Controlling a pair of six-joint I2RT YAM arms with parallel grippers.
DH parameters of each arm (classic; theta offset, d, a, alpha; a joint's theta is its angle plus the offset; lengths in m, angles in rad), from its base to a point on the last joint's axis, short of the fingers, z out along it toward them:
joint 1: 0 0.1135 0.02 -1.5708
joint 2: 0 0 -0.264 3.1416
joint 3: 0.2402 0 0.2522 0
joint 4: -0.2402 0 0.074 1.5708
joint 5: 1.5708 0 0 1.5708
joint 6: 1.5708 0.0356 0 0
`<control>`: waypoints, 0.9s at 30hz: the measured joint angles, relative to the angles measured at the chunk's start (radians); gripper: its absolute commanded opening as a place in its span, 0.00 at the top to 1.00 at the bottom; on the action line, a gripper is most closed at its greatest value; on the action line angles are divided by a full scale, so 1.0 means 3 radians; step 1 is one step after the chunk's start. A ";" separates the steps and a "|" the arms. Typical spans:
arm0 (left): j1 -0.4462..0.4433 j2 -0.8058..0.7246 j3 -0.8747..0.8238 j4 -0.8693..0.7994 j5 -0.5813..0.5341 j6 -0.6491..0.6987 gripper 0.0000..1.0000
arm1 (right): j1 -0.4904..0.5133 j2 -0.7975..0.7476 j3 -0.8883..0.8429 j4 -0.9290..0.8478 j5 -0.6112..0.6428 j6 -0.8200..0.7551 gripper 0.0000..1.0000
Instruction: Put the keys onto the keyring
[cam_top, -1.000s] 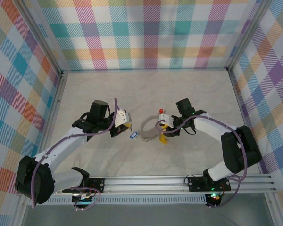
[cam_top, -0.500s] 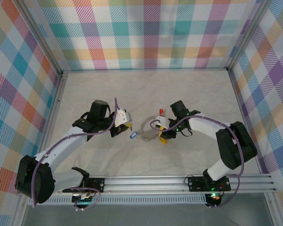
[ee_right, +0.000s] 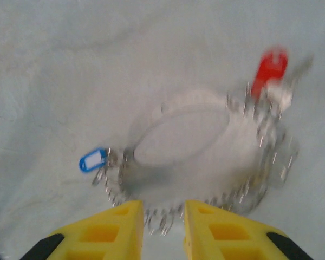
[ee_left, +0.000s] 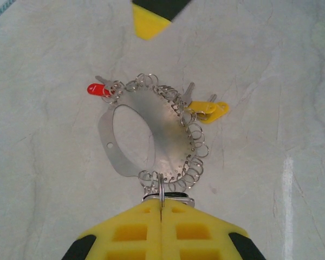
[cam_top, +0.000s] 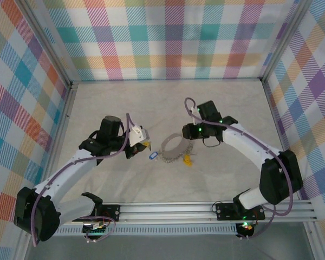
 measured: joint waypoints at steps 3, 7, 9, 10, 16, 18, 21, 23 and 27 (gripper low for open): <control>-0.0008 -0.0036 -0.0046 -0.0001 -0.0039 -0.0031 1.00 | 0.0092 0.0114 -0.0132 -0.0183 -0.0168 0.0476 0.74; -0.0013 -0.0046 -0.0121 0.0014 -0.0067 -0.0100 1.00 | 0.0192 0.0394 -0.0154 -0.0239 -0.0422 0.0890 0.76; -0.0013 -0.0046 -0.0140 0.0014 -0.0080 -0.0116 1.00 | 0.0256 0.0515 -0.0154 -0.0226 -0.0492 0.1012 0.76; -0.0014 -0.0046 -0.0142 0.0013 -0.0086 -0.0126 1.00 | 0.0282 0.0554 -0.0154 -0.0215 -0.0515 0.1055 0.74; -0.0015 -0.0052 -0.0153 0.0015 -0.0024 -0.0130 1.00 | 0.0351 0.0305 -0.0239 0.0084 -0.0528 0.0627 0.72; -0.0015 -0.0053 -0.0151 -0.0006 0.0020 -0.0125 1.00 | 0.0355 0.0031 -0.0327 0.0178 -0.0458 0.0280 0.71; -0.0018 -0.0052 -0.0117 -0.0210 -0.0013 -0.0109 1.00 | 0.0354 -0.0425 -0.0420 0.0272 -0.0284 -0.0300 0.67; -0.0020 -0.0051 -0.0072 -0.0394 -0.0130 -0.0144 1.00 | 0.0354 -0.0638 -0.0448 0.0326 -0.0141 -0.0604 0.63; -0.0020 0.0100 0.0187 -0.0852 -0.0539 -0.0530 1.00 | 0.0354 -0.0843 -0.0488 0.0393 0.0154 -0.1036 0.57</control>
